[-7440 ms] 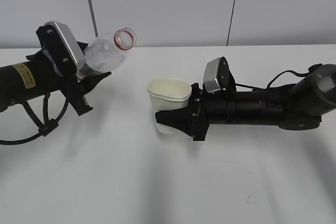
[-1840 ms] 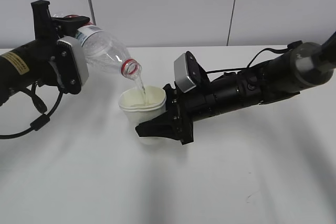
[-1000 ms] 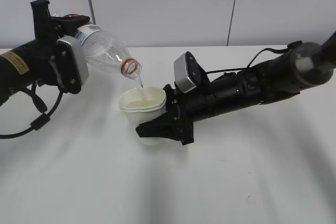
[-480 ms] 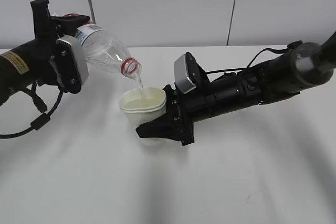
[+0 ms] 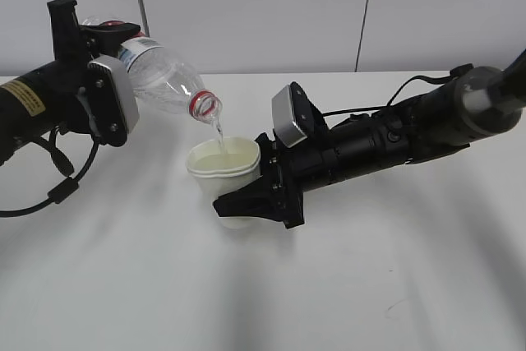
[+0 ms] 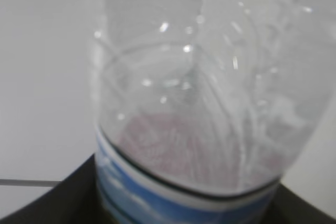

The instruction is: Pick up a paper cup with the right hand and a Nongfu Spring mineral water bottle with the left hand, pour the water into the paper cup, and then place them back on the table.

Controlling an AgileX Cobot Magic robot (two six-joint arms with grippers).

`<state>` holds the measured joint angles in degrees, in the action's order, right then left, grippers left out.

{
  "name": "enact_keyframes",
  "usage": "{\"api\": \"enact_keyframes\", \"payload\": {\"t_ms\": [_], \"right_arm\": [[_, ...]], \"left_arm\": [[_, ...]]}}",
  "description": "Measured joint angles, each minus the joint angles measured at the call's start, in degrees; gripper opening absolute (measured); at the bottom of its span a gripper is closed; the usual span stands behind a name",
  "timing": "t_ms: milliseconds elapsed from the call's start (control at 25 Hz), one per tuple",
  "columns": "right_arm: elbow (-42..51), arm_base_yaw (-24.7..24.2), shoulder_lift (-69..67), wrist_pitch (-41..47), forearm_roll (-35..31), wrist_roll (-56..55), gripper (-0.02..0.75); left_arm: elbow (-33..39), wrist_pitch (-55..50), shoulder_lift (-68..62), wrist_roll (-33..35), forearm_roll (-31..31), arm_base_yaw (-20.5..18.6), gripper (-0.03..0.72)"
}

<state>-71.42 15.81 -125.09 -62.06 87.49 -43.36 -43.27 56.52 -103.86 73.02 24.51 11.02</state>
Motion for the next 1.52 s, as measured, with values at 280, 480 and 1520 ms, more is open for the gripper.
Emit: {"api": "enact_keyframes", "payload": {"t_ms": [280, 480, 1520], "right_arm": [[0.0, 0.0, 0.0, 0.08, -0.98, 0.8, 0.461], [0.0, 0.0, 0.0, 0.22, -1.22, 2.69, 0.461], [0.0, -2.0, 0.0, 3.92, -9.55, 6.01, 0.461]], "left_arm": [[0.24, 0.21, -2.19, -4.53, -0.97, 0.65, 0.401], [0.8, 0.46, -2.37, -13.39, -4.19, 2.05, 0.401], [0.8, -4.26, -6.26, -69.11, -6.34, 2.45, 0.401]]}}
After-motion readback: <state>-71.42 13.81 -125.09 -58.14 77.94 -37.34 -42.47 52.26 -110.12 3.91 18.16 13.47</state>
